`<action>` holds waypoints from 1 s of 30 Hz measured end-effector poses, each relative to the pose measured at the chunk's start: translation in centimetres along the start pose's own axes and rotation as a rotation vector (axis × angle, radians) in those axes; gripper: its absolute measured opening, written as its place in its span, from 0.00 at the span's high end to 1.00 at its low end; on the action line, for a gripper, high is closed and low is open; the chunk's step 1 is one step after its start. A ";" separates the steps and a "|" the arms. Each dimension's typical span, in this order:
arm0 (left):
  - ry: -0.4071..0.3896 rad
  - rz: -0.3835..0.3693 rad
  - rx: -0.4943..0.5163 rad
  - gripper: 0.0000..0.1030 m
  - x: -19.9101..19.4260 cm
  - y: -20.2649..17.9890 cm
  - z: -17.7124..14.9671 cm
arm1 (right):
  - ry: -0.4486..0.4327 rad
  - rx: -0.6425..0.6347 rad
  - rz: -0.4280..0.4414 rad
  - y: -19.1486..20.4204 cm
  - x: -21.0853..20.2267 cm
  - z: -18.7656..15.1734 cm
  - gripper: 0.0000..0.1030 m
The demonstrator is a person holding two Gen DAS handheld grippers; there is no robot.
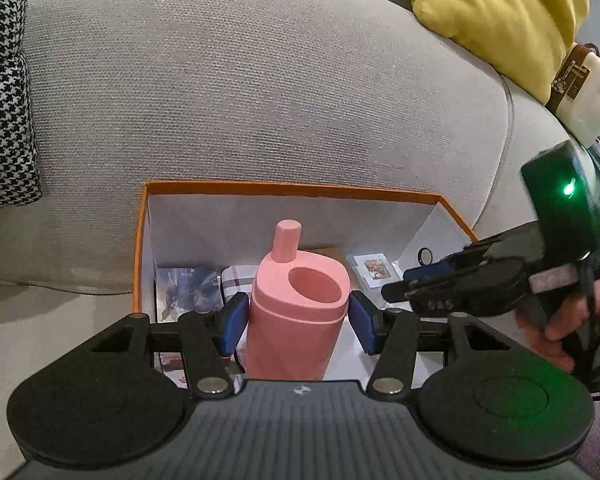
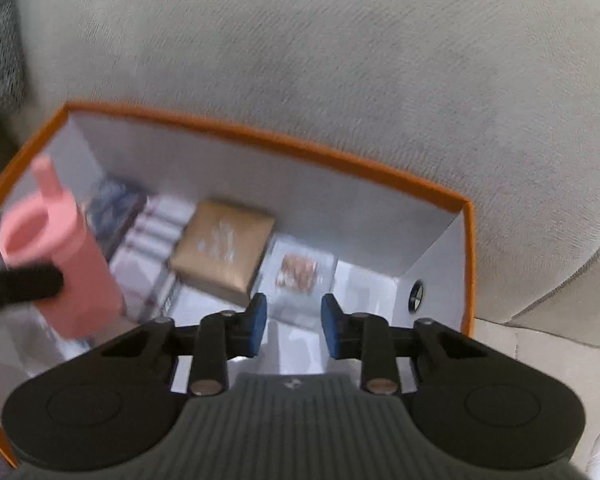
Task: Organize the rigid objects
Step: 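Carry both items over the orange box, lower the clear cube in and open the right tool, then lower the pink cup into the orange box and open the left tool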
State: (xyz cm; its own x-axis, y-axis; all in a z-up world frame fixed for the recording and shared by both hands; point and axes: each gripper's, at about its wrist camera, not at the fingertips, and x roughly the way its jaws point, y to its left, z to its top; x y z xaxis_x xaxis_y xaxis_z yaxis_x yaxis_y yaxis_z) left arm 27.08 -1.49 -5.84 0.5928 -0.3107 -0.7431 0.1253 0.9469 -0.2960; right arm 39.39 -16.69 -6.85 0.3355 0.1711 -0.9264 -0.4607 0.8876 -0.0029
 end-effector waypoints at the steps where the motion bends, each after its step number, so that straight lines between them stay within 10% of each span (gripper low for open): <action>1: 0.002 -0.002 0.000 0.39 0.0 0.0 0.1 | -0.002 -0.002 -0.006 0.0 0.2 -0.1 0.74; 18: 0.141 -0.009 0.145 0.39 -1.8 -1.6 -0.3 | -0.081 0.045 0.122 0.6 -3.3 -2.4 0.77; 30: 0.344 0.200 0.128 0.39 -0.8 -2.0 -1.2 | -0.100 0.062 0.179 2.7 -4.4 -4.0 0.77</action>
State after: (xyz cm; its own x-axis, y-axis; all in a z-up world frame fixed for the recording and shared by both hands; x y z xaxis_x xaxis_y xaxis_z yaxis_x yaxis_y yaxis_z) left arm 25.40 -3.21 -5.32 0.3179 -0.1086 -0.9419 0.1455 0.9872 -0.0647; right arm 33.41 -16.77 -4.25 0.3337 0.3674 -0.8681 -0.4700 0.8631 0.1847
